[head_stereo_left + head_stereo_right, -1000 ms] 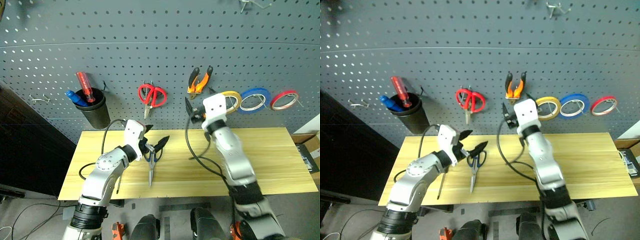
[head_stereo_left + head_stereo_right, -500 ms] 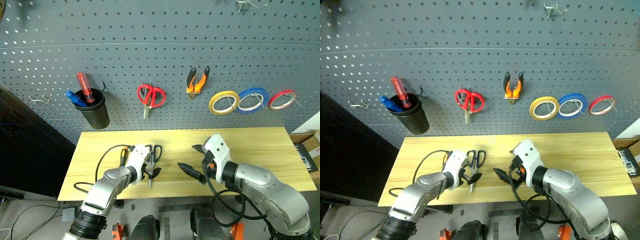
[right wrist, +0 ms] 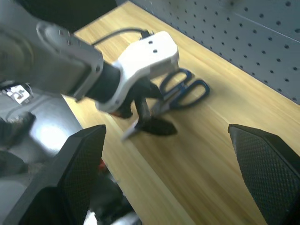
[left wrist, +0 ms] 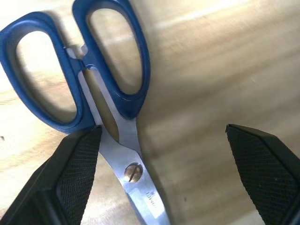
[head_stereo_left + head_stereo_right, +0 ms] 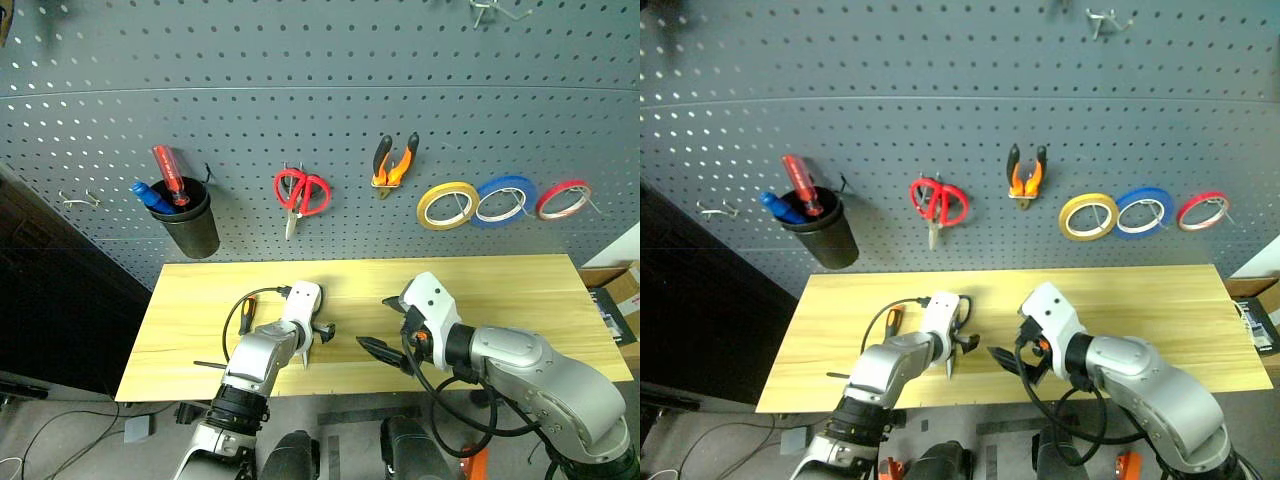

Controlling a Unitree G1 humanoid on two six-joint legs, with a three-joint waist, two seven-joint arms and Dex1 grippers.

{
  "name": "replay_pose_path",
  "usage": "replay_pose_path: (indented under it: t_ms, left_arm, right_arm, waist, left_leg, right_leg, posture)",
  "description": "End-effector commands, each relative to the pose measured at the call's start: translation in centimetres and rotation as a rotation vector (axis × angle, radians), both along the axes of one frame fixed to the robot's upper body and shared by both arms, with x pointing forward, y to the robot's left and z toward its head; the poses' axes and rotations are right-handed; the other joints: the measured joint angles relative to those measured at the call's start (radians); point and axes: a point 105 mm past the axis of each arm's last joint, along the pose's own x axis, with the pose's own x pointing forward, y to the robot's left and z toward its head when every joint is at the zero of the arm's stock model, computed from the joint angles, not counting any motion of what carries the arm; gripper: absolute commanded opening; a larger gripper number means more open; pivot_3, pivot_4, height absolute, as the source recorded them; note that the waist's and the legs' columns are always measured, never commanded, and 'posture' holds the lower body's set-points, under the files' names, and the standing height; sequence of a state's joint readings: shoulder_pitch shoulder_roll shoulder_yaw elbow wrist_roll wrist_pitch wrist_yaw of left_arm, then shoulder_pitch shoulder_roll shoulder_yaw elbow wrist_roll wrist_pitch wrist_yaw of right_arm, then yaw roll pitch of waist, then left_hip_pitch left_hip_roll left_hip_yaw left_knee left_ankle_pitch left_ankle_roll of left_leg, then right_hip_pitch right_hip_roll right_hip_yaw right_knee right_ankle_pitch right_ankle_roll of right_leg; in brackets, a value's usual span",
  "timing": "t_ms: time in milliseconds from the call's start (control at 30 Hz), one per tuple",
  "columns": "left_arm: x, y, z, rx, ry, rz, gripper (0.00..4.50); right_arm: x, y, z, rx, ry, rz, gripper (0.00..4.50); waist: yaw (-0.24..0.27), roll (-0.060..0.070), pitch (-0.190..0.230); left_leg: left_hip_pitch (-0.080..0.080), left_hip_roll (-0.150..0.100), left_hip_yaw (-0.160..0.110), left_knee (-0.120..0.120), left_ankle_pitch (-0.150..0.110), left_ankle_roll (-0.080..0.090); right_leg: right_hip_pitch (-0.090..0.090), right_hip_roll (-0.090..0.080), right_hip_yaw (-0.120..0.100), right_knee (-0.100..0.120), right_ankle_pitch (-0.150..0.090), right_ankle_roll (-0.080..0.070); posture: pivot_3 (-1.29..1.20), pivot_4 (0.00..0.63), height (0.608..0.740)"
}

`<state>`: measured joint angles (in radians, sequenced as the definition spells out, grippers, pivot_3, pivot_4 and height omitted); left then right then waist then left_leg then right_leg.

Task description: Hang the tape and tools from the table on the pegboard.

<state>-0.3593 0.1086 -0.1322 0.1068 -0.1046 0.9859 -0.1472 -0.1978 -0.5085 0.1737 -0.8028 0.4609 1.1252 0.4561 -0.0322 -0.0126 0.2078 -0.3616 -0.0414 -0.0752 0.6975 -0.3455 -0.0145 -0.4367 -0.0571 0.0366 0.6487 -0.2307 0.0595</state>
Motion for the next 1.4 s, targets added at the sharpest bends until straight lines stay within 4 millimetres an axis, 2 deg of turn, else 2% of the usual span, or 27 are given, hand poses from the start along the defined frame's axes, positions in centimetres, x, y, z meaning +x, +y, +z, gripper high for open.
replay_pose_path:
  t_ms: [33,200,433,600,767,900,1033,1267,1300,1400]
  left_arm:
    - [-1.1,1.5,-1.8,0.012,0.104,0.094,4.50]
    - [-1.3,1.9,-1.6,-0.002,0.139,0.172,4.50]
    - [0.5,1.9,2.4,-0.027,-0.051,0.167,4.50]
    - [0.0,2.4,3.9,-0.017,-0.096,0.122,4.50]
    - [-1.0,3.5,1.8,0.019,0.037,0.123,4.50]
    - [-1.2,3.4,0.6,0.018,0.098,0.103,4.50]
    - [-1.2,3.6,-0.6,0.039,0.139,0.096,4.50]
    - [-1.3,3.5,-1.3,0.024,0.173,0.102,4.50]
    - [-1.2,3.6,-1.4,0.025,0.173,0.105,4.11]
    - [-1.1,3.8,-1.4,0.021,0.168,0.108,3.36]
  right_arm:
    - [-0.4,-0.1,1.2,0.009,-0.047,0.012,4.48]
    - [-0.5,-0.2,1.2,0.020,-0.035,0.012,4.48]
    - [-0.6,-0.4,1.4,0.019,-0.045,0.010,4.48]
    - [-0.8,-0.3,1.6,0.017,-0.046,0.021,4.48]
    - [-0.8,-0.1,1.7,0.033,-0.033,0.015,4.48]
    - [-0.9,0.4,2.0,0.035,-0.049,0.034,4.48]
    - [-2.1,1.6,2.7,0.047,-0.077,0.141,4.48]
    - [-3.0,2.1,2.3,0.028,-0.072,0.193,4.48]
    - [-3.0,2.1,2.3,0.028,-0.070,0.193,4.50]
    - [-3.1,2.0,2.0,0.025,-0.057,0.192,4.50]
  waist:
    - [-0.003,0.000,0.000]
    - [-0.006,0.000,0.000]
    - [-0.006,-0.002,0.001]
    - [-0.002,-0.004,0.002]
    - [-0.002,-0.005,0.003]
    - [-0.001,-0.005,0.003]
    - [-0.001,-0.005,0.003]
    - [-0.001,-0.005,0.003]
    - [-0.001,-0.005,0.003]
    - [0.000,-0.004,0.002]
  left_leg:
    - [0.000,0.000,0.000,0.000,0.000,0.000]
    - [0.000,0.000,0.000,0.000,0.000,0.000]
    - [-0.001,0.000,0.000,0.000,0.000,0.000]
    - [-0.002,0.000,0.000,-0.001,0.000,-0.001]
    - [-0.002,0.000,0.000,-0.001,0.000,-0.001]
    - [-0.002,0.000,0.000,-0.001,0.000,0.000]
    - [-0.002,0.000,0.000,-0.001,0.000,0.000]
    - [-0.002,0.000,-0.001,-0.001,0.000,0.000]
    - [-0.001,0.000,-0.001,-0.001,0.000,0.000]
    - [-0.001,0.000,-0.001,-0.001,0.000,-0.001]
  right_leg:
    - [0.000,0.000,0.000,0.000,0.000,0.000]
    - [0.000,0.000,0.000,0.000,0.000,0.000]
    - [-0.001,0.000,0.000,0.000,0.000,0.000]
    - [-0.002,-0.001,0.000,-0.002,0.000,0.000]
    - [-0.002,-0.002,0.000,-0.003,0.000,0.000]
    - [-0.002,-0.001,-0.001,-0.002,0.000,0.000]
    - [-0.002,-0.001,-0.001,-0.002,0.000,0.000]
    - [-0.001,-0.002,-0.001,-0.002,0.000,0.000]
    - [-0.001,-0.002,-0.001,-0.002,0.000,0.000]
    - [-0.001,-0.002,-0.001,-0.002,0.000,0.000]
  posture:
    - [-0.09,0.229,0.740]
    - [-0.09,0.228,0.740]
    - [-0.09,0.232,0.740]
    - [-0.09,0.234,0.740]
    - [-0.08,0.234,0.740]
    - [-0.08,0.234,0.740]
    - [-0.09,0.236,0.740]
    - [-0.11,0.234,0.740]
    - [-0.11,0.233,0.740]
    - [-0.11,0.228,0.740]
